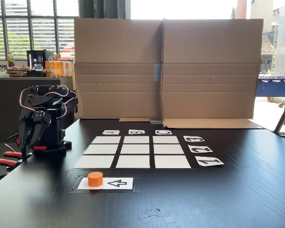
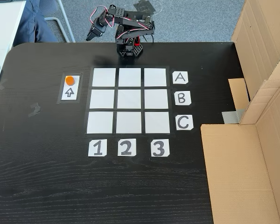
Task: Pick up the round, orange token and place it in the grid on square A1.
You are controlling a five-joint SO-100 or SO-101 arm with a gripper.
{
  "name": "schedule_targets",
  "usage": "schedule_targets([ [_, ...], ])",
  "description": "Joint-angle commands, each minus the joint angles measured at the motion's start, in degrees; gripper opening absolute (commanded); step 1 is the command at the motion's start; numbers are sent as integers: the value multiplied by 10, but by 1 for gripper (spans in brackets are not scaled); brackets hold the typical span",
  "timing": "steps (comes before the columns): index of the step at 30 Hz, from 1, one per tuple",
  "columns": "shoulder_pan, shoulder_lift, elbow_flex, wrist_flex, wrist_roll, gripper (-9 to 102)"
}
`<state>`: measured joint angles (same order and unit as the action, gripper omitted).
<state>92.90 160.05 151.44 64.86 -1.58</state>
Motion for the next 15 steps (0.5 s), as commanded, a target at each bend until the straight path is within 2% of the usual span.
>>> schedule_targets([
  [1,-11,-50,-71,12,-4,13],
  [15,-50,-293,-316,63,-4,18],
])
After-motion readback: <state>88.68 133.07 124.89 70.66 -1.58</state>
